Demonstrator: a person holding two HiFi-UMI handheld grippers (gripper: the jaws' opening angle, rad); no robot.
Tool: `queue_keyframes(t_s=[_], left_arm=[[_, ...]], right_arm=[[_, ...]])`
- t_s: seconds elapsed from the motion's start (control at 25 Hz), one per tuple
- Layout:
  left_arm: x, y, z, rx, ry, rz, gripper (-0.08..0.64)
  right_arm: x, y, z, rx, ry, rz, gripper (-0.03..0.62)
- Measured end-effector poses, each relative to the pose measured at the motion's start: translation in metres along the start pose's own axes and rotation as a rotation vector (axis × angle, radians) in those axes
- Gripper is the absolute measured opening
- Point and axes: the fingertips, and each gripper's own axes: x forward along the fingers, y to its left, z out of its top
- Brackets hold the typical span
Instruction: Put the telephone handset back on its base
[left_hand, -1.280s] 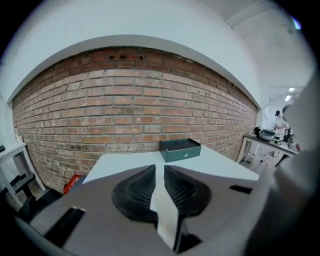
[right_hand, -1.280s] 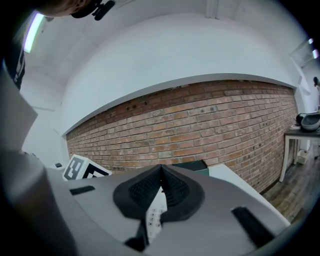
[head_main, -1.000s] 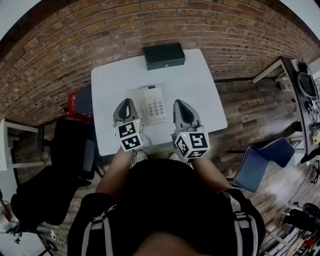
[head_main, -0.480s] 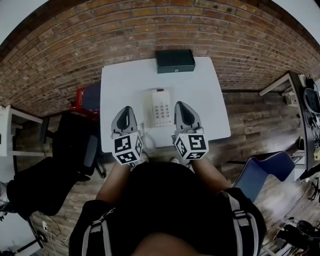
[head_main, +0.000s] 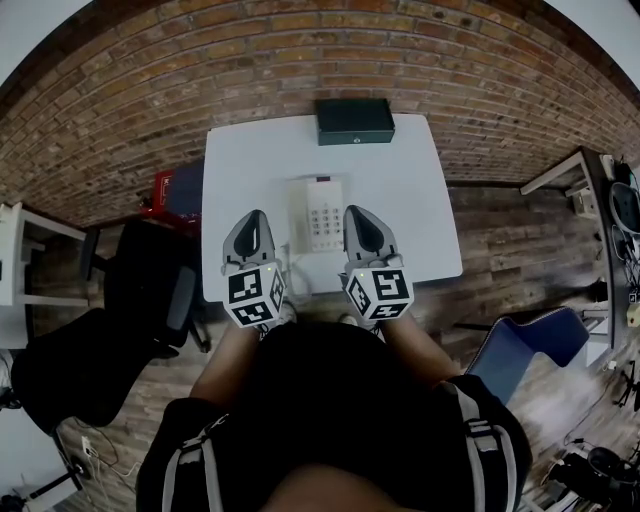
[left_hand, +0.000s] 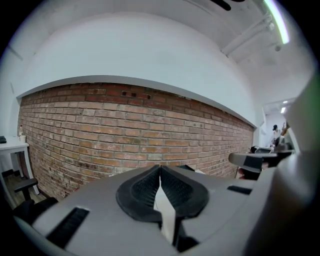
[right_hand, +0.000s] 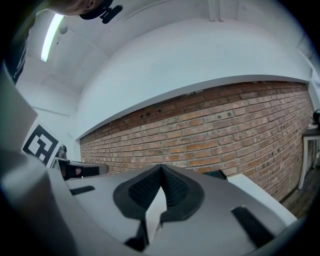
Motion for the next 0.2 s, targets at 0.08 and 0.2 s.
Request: queue_keyframes(t_s=[0.08,0.2], left_arm=[[0.0016,-0.0007,-0.0006,0.000,0.006,-0.006,0.008],[0.0041,-0.0035,-0.0001,0.009,0.013,-0.010,0.008]], right_arm=[[0.0011,0.0014,0.0001,-0.003,-0.001,0.007,-0.006],[0.0020,0.0024,0.0002,-0.008,-0.002,0.019,-0.006]])
